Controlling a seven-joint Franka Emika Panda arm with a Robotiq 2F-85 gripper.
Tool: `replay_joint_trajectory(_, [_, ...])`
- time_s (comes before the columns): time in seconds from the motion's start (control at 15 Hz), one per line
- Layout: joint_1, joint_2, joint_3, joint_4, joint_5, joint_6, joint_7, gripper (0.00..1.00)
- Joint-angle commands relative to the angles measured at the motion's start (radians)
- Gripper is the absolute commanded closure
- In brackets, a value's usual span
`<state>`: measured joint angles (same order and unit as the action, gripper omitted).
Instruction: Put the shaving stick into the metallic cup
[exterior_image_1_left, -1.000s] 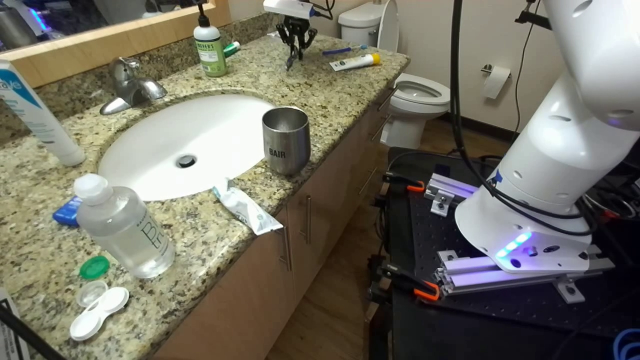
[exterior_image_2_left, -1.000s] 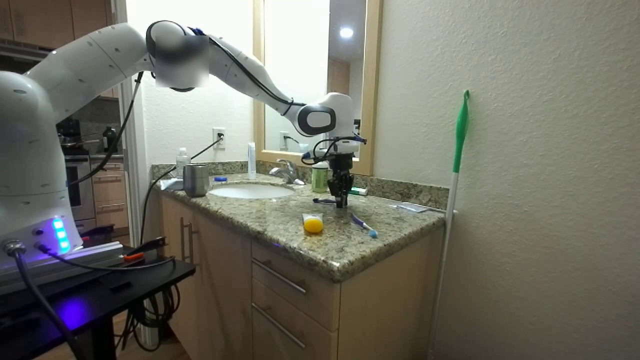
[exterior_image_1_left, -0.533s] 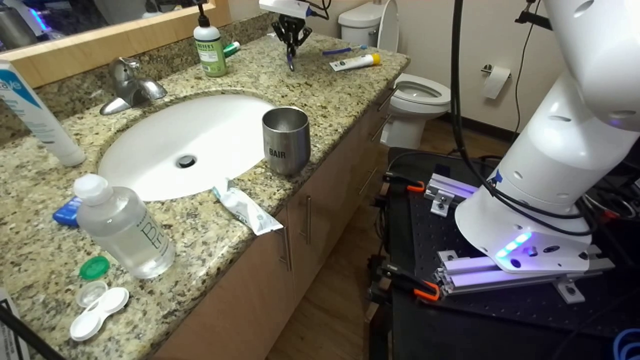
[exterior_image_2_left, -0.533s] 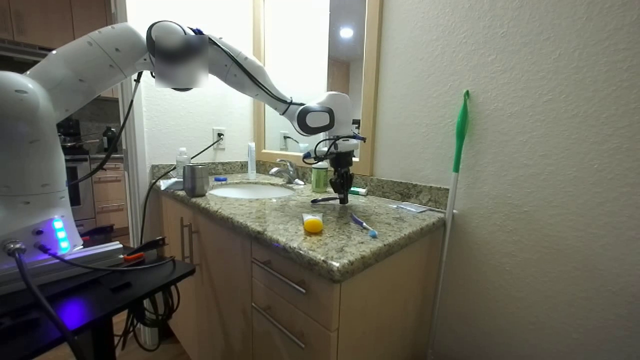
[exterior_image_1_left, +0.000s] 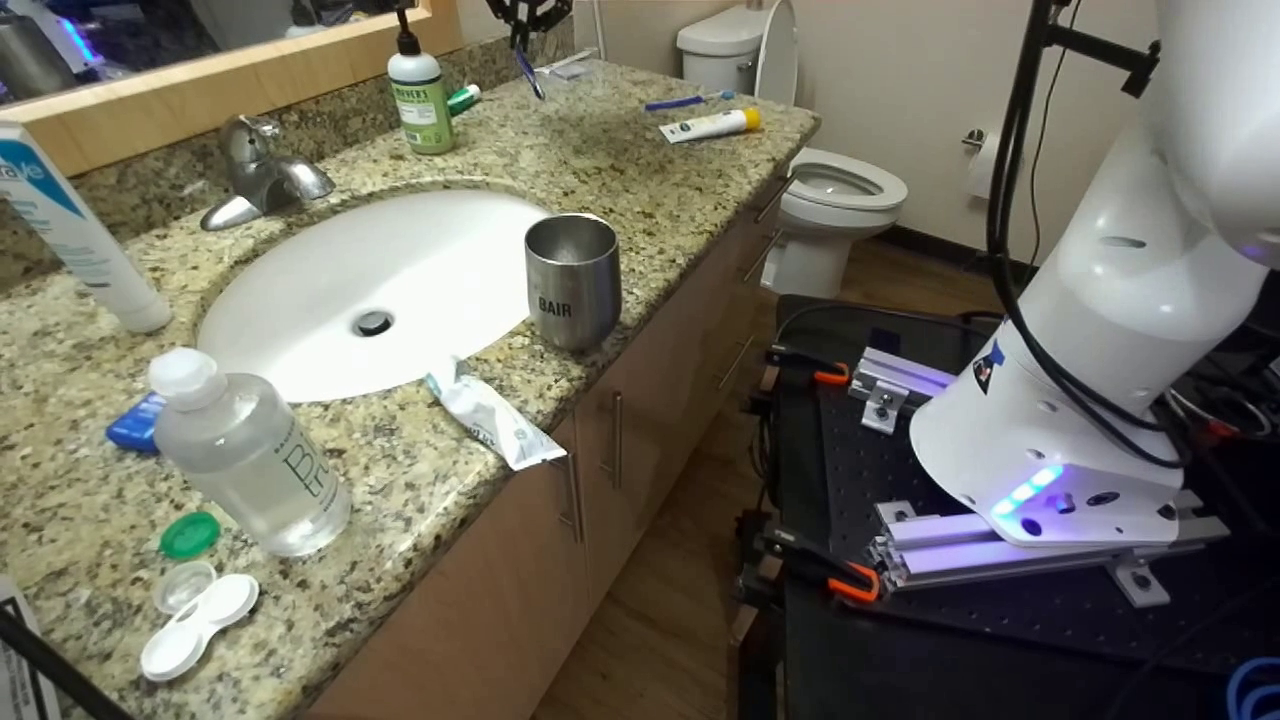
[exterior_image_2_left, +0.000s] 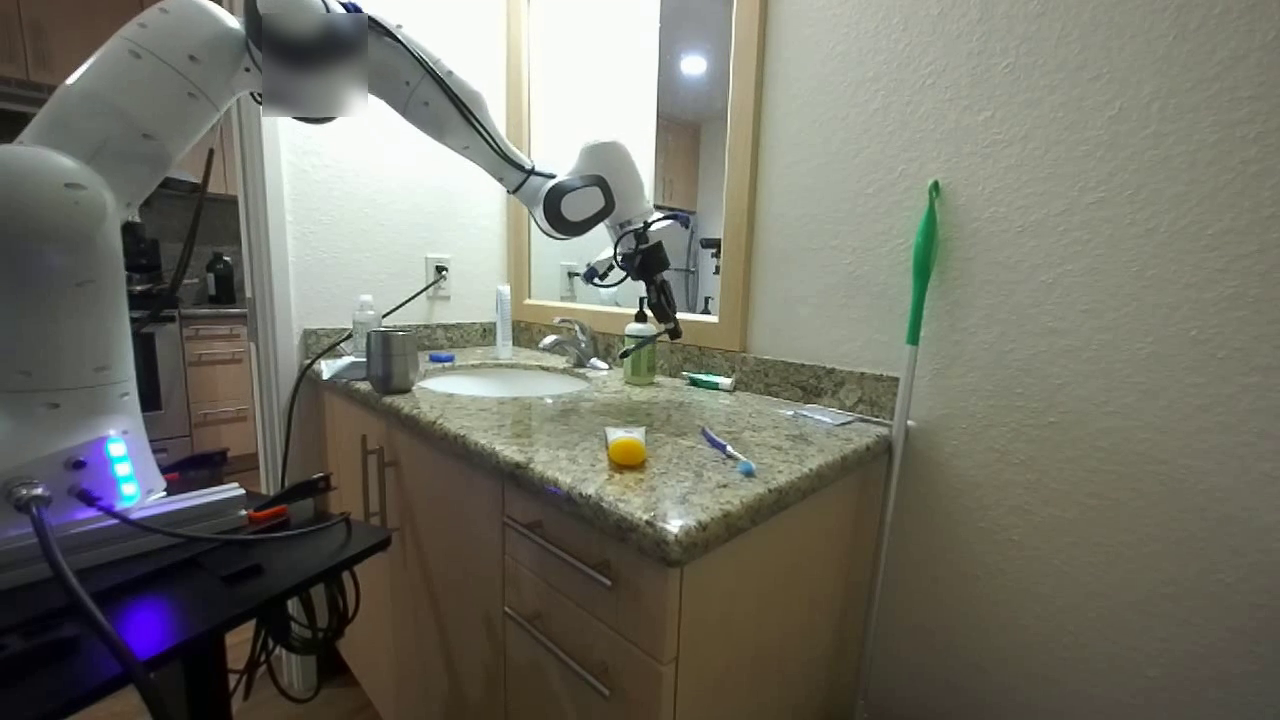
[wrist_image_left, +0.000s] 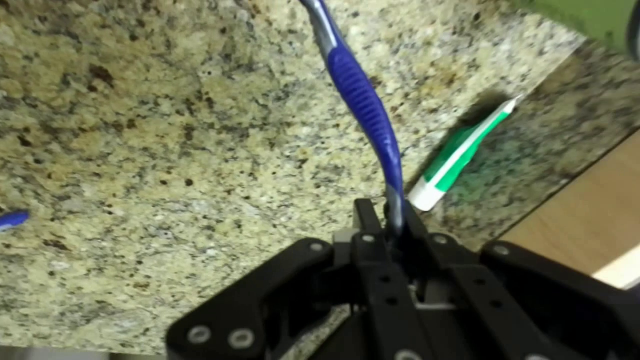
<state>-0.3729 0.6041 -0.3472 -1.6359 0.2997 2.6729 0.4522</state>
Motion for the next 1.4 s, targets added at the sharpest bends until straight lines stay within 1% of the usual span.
replay_joint_trajectory(0.0, [-0.033,-0.189,0.108,-0.238,0.032,0.145,-0.225,0.97])
replay_joint_trajectory(0.2, [-0.071,-0.317,0.205,-0.394,0.084,0.236,-0.43,0.97])
replay_joint_trajectory(0.33, [-0.128,-0.409,0.306,-0.5,0.136,0.276,-0.576,0.97])
replay_joint_trajectory(0.4, [-0.167,-0.462,0.369,-0.555,0.17,0.287,-0.648,0.97])
replay_joint_trajectory(0.53, [-0.242,-0.569,0.495,-0.652,0.263,0.272,-0.794,0.97])
replay_joint_trajectory(0.6, [-0.265,-0.619,0.542,-0.685,0.323,0.247,-0.869,0.97])
replay_joint_trajectory(0.67, [-0.273,-0.671,0.574,-0.709,0.393,0.219,-0.942,0.97])
replay_joint_trajectory(0.73, [-0.26,-0.725,0.58,-0.725,0.473,0.179,-1.018,0.97])
replay_joint_trajectory(0.8, [-0.224,-0.784,0.555,-0.733,0.566,0.123,-1.095,0.97])
replay_joint_trajectory(0.87, [-0.227,-0.654,0.554,-0.667,0.457,0.208,-0.972,0.87])
replay_joint_trajectory(0.93, [-0.22,-0.706,0.557,-0.683,0.514,0.172,-1.028,0.87])
replay_joint_trajectory(1.0, [-0.218,-0.746,0.557,-0.697,0.533,0.148,-1.047,0.87])
replay_joint_trajectory(1.07, [-0.218,-0.771,0.557,-0.707,0.536,0.138,-1.049,0.87])
replay_joint_trajectory(1.2, [-0.218,-0.781,0.556,-0.717,0.537,0.136,-1.05,0.87])
replay_joint_trajectory(1.27, [-0.218,-0.779,0.556,-0.72,0.537,0.136,-1.05,0.97])
replay_joint_trajectory(1.33, [-0.212,-0.764,0.559,-0.72,0.544,0.15,-1.067,0.97])
